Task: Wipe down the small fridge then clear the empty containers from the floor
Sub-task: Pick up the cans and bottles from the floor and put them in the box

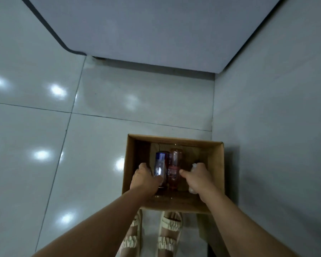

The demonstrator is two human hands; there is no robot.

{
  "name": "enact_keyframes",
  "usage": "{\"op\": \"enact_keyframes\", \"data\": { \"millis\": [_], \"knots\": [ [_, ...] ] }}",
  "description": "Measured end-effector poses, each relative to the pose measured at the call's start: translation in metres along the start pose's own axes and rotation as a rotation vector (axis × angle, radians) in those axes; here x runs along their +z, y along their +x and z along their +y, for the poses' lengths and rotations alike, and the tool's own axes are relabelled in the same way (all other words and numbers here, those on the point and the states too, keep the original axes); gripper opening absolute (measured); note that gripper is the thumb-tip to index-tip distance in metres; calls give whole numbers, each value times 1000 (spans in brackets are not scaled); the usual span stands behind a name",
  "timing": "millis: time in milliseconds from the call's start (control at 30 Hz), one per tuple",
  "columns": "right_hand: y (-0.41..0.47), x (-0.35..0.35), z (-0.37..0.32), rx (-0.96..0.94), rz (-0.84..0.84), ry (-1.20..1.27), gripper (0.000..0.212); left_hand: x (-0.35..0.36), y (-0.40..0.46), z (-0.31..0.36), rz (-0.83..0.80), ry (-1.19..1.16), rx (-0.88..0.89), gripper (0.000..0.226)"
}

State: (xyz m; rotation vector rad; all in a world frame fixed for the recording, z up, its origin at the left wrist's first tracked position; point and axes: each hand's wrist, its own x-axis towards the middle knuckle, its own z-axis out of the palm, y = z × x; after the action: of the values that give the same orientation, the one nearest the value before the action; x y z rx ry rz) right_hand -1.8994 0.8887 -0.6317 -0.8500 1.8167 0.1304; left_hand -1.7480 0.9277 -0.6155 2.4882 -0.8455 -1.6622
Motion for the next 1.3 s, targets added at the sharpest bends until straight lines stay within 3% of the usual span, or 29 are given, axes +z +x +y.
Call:
{"op": "enact_keyframes", "data": {
  "millis": [367, 533, 700, 833, 1067, 1300],
  "knots": [
    [-214, -60, -79, -201, 69, -61, 71, -150, -179, 48, 47, -255, 80, 62],
    [-284, -81, -109, -263, 99, -77, 57, -206, -246, 61, 102, -374, 129, 69],
    [-341, -104, -151, -354, 85, -146, 72, -251, -306, 65, 180, -470, 164, 69],
    [-381, -113, -187, -463, 74, -196, 72, -286, -347, 63, 251, -516, 185, 69],
    [-455, -99, -251, -679, 44, -278, 67, -352, -409, 41, 423, -603, 234, 69],
    [-528, -38, -319, -874, -3, -337, 65, -431, -447, -19, 581, -727, 243, 69]
  ]
}}
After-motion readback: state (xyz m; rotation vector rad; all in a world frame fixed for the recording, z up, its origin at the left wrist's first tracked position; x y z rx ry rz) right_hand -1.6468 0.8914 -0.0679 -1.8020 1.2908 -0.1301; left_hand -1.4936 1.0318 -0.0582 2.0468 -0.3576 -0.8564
